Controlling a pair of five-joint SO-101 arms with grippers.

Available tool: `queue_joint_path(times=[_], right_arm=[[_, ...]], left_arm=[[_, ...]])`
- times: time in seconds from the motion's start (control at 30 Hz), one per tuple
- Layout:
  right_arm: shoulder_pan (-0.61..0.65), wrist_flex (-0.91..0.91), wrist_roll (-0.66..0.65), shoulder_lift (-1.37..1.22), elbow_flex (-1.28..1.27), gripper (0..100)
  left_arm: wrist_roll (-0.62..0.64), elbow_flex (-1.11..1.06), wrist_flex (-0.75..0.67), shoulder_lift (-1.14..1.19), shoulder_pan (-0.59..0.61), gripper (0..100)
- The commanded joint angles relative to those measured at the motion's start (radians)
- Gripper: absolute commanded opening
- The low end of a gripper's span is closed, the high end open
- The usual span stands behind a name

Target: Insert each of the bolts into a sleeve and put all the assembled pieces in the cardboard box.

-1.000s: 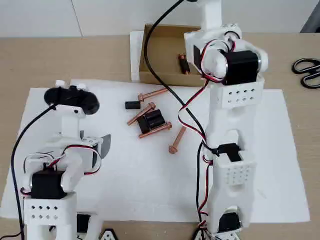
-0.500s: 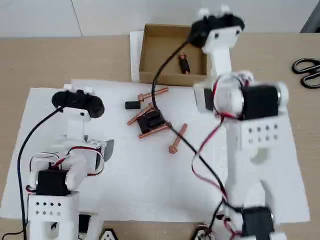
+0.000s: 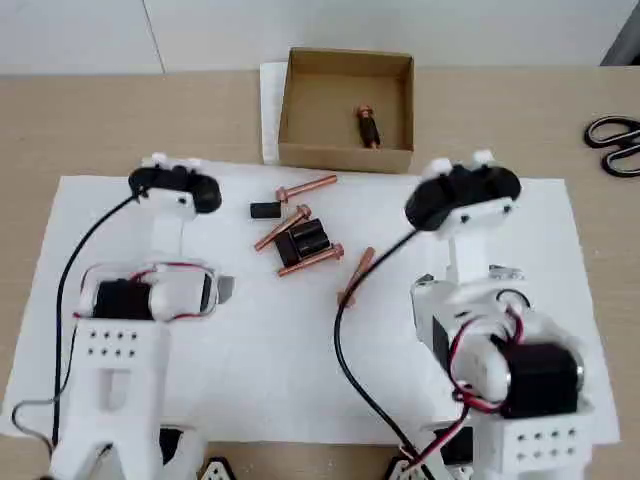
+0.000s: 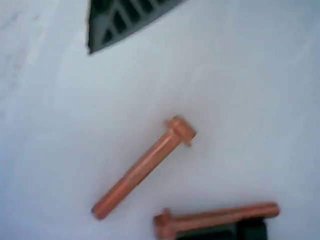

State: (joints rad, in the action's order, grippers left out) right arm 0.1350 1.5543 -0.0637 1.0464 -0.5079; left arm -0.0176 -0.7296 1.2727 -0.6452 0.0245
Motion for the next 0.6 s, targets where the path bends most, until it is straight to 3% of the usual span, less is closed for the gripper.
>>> queue_joint_path(times=[0.0,0.1,0.27,0.57], right_arm=[[-0.090,-0.189,-0.006,0.110,-0.146,27.4],[-0.151,-0.320,-0.009,0.159,-0.239,27.4],[-0.232,-0.306,-0.123,0.085,-0.253,27.4],[-0.280,-0.371,-0.144,-0.102,-0.250,27.4]], left_arm=[[-0.011,0.179,-0.017,0.147,-0.057,23],[-0.023,0.277,-0.021,0.279,-0.158,23],[-0.106,0.395,-0.025,0.499,-0.305,23],[-0.207,0.552,-0.069,0.789,-0.382,23]])
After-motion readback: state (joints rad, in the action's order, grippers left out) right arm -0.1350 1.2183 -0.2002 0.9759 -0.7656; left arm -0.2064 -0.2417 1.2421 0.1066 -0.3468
